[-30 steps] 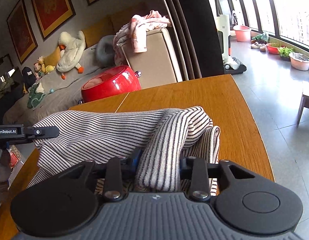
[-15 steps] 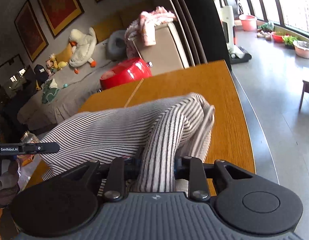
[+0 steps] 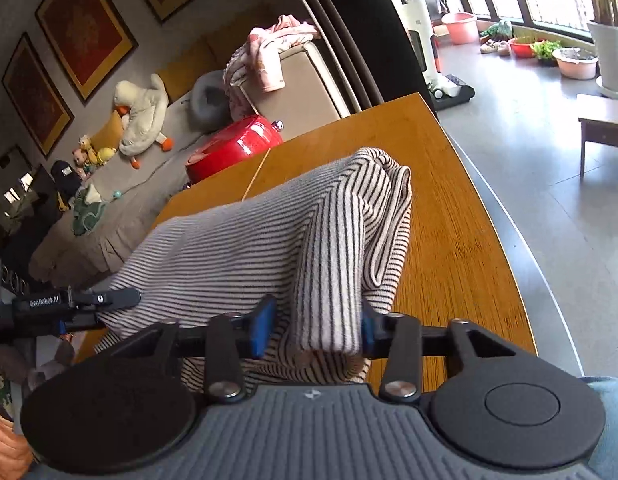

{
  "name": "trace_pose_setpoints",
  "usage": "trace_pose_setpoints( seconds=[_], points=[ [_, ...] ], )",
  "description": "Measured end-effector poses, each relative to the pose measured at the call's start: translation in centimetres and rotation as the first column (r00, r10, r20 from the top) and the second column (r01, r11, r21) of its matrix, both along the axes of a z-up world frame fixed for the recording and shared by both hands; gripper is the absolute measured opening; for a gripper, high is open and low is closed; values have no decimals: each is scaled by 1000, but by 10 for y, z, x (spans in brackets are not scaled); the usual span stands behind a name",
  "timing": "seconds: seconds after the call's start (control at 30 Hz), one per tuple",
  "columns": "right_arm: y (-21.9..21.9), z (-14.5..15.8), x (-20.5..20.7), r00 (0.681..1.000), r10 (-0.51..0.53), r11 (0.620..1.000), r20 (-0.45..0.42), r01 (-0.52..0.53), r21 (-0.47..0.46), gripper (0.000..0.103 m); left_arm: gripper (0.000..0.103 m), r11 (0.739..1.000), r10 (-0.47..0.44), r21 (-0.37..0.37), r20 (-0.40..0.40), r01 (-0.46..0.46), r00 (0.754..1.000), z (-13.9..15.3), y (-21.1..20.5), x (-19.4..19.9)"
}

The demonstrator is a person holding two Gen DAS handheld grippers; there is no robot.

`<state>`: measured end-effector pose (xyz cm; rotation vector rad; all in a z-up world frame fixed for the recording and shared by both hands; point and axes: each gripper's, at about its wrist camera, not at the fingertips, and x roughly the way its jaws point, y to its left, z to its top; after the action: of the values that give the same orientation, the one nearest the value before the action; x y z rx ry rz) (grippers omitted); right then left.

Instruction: Fold clothes

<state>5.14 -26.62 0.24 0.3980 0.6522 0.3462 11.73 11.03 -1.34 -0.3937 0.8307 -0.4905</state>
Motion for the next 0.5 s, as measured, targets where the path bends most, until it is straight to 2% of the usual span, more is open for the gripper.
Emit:
trace_pose_setpoints(
  seconds=[0.07,0.2,0.27,0.33,0.43,0.47,0.5],
  points=[
    [7,12,-5,999,21,1000,33,-20,-13,18,26,1000,8,-3,38,-8,999,16,0,-1],
    [22,35,-16,993,63,997,97,-59,-41,16,25,1000,27,-10,147,-26,989,55,13,-19],
    [29,47,-22,988,84,995,129,-78,-55,16,25,1000,25,7,157,-26,987,58,17,-29],
    [29,36,-24,993,83,996,88,-79,-49,17,27,998,31,54,127,-38,991,44,20,-34],
    [24,-9,-18,999,15,998,-51,-19,-66,21,39,993,57,106,30,-60,998,11,26,-32],
    [19,-23,-16,999,-4,996,-47,0,-85,19,49,993,64,101,9,-64,998,5,29,-32],
    [15,-27,-16,999,1,998,-33,-3,-68,19,50,994,68,90,9,-68,998,3,34,-35]
  ],
)
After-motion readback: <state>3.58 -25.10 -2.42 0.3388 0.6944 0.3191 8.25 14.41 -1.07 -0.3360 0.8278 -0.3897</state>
